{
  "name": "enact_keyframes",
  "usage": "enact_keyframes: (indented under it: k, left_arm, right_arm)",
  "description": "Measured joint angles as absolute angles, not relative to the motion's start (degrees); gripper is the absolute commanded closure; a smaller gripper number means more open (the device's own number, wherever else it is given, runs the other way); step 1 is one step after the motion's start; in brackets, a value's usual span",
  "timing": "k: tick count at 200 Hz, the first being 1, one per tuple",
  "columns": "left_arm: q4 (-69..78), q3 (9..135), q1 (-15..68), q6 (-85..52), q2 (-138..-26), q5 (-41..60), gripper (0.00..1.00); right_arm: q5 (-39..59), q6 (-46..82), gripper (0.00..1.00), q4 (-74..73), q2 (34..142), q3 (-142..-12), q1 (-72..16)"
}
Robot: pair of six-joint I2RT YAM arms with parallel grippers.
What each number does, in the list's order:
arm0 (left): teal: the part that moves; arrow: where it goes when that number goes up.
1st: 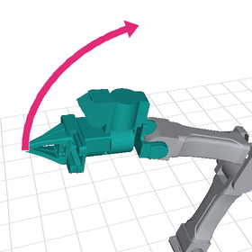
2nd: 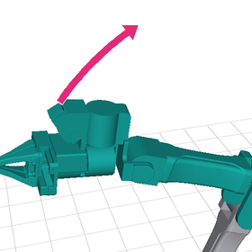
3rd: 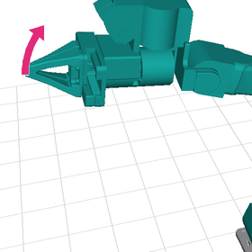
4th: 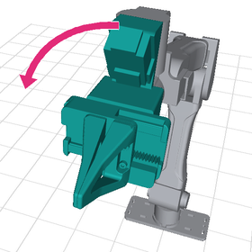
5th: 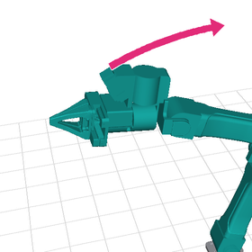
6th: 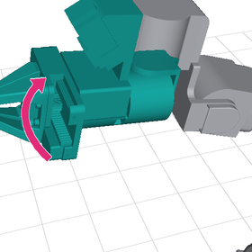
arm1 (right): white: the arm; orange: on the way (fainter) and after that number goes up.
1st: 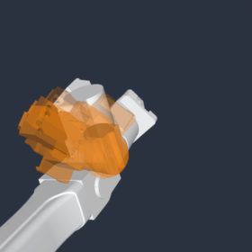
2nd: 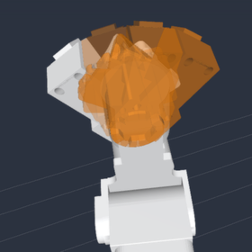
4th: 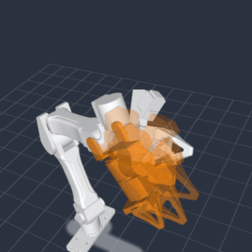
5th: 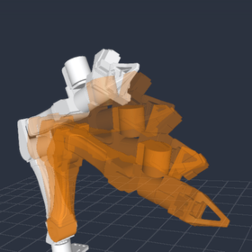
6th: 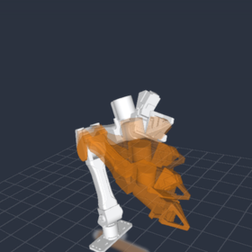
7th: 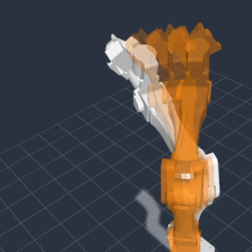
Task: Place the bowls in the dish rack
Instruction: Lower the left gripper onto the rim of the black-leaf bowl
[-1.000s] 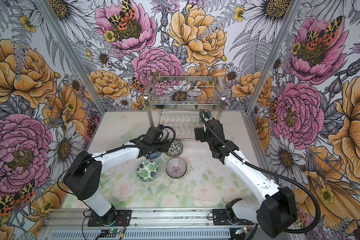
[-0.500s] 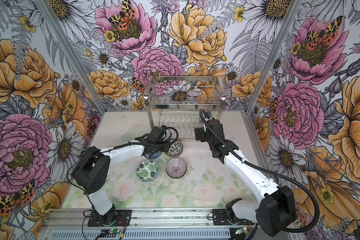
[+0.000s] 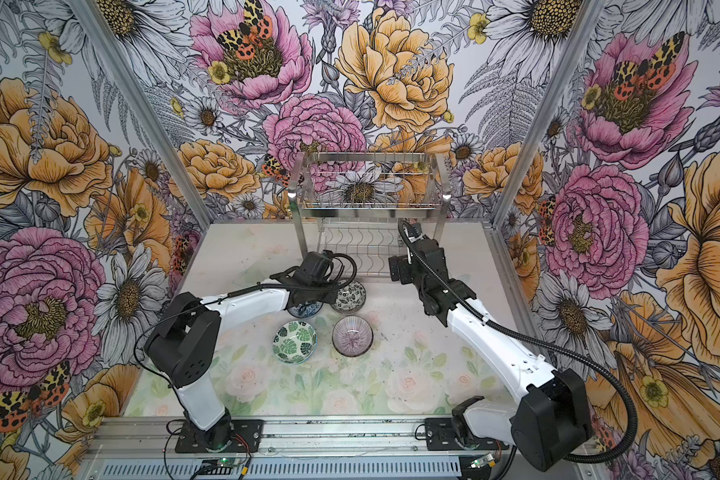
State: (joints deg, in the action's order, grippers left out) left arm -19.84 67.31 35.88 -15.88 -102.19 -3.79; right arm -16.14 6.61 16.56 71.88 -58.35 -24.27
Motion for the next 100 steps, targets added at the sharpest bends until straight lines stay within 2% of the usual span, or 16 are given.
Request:
enact_keyframes:
  k: [100]
  left_arm:
    - [-20.6, 67.3, 35.9, -15.0, -102.2, -5.5, 0.93]
  right_arm:
    - [-15.8, 6.6, 0.01, 16.6, 71.3, -58.3, -24.3]
